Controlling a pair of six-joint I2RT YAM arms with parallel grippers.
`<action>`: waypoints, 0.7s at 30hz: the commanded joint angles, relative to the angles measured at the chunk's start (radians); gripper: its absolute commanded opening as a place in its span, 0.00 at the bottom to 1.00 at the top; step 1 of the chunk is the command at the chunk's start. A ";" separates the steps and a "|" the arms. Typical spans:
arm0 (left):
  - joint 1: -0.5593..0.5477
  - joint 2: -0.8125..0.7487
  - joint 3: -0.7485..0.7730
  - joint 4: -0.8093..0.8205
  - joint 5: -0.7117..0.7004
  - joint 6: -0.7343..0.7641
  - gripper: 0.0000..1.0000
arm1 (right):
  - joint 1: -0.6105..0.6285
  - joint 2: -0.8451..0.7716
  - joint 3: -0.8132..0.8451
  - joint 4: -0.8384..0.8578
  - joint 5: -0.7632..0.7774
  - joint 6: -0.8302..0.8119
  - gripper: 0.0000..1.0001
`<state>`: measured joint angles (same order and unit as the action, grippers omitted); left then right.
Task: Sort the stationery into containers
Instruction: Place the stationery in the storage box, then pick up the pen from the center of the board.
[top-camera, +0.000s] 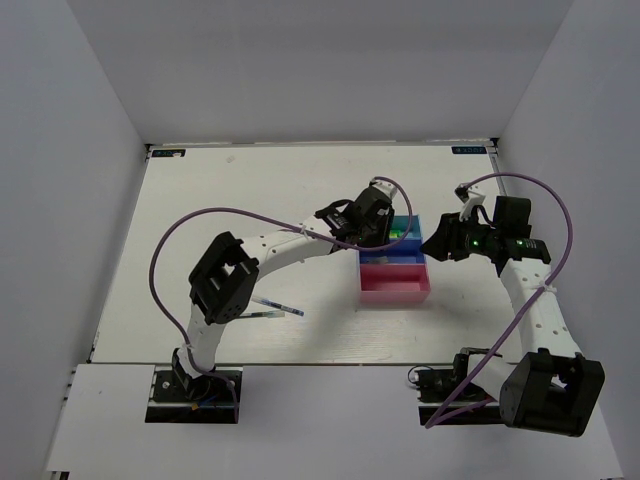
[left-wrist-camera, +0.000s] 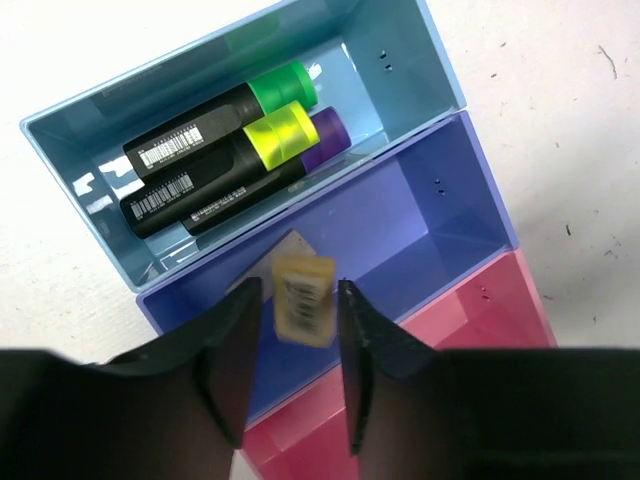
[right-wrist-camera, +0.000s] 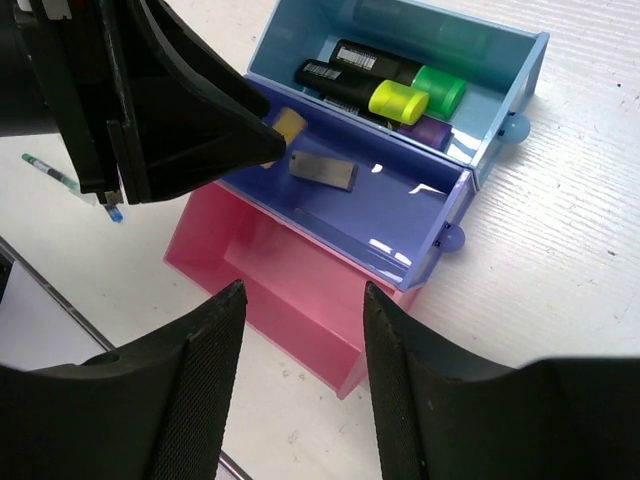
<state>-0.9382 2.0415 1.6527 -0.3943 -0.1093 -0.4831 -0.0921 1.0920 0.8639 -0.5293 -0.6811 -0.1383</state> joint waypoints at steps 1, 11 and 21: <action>-0.005 -0.040 0.039 -0.006 -0.003 0.011 0.48 | -0.008 -0.017 0.026 -0.006 -0.029 -0.009 0.54; -0.011 -0.135 0.015 -0.025 -0.018 0.028 0.07 | 0.005 -0.032 0.030 -0.038 -0.092 -0.056 0.23; 0.091 -0.866 -0.579 -0.352 -0.247 0.023 0.62 | 0.458 0.167 0.220 -0.192 -0.110 -0.359 0.22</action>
<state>-0.9249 1.3346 1.1961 -0.5411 -0.2352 -0.4301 0.2359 1.1889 1.0019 -0.7017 -0.8799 -0.4232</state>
